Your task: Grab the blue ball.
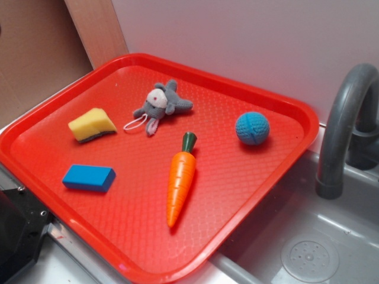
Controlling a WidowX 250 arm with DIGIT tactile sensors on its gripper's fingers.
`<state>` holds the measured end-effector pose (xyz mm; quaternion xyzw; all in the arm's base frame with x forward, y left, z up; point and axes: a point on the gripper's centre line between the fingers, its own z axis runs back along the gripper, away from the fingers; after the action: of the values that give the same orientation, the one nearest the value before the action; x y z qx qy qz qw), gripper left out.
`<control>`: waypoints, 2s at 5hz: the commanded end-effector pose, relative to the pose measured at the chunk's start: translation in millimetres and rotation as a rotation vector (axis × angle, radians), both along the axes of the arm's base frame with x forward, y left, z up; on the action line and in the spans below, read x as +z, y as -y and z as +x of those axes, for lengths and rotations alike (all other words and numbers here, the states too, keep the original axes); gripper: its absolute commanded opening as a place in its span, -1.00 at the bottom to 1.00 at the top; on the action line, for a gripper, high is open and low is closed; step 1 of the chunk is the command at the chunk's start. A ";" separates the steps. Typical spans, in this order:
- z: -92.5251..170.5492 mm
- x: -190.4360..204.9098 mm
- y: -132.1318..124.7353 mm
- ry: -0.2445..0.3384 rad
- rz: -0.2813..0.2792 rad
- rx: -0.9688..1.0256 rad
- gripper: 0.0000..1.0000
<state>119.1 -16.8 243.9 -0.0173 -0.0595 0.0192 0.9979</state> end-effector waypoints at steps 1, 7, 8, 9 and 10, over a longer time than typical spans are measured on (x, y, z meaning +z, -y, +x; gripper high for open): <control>0.0 0.0 0.0 0.000 0.000 0.000 1.00; 140.6 -89.6 97.2 0.145 0.043 -0.380 1.00; 160.2 -115.3 102.5 0.127 0.073 -0.364 1.00; 178.8 -136.4 96.9 0.122 0.092 -0.334 1.00; 195.4 -152.1 95.6 0.134 0.093 -0.314 1.00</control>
<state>304.3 -111.5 73.6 0.0237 -0.0936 -0.1473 0.9844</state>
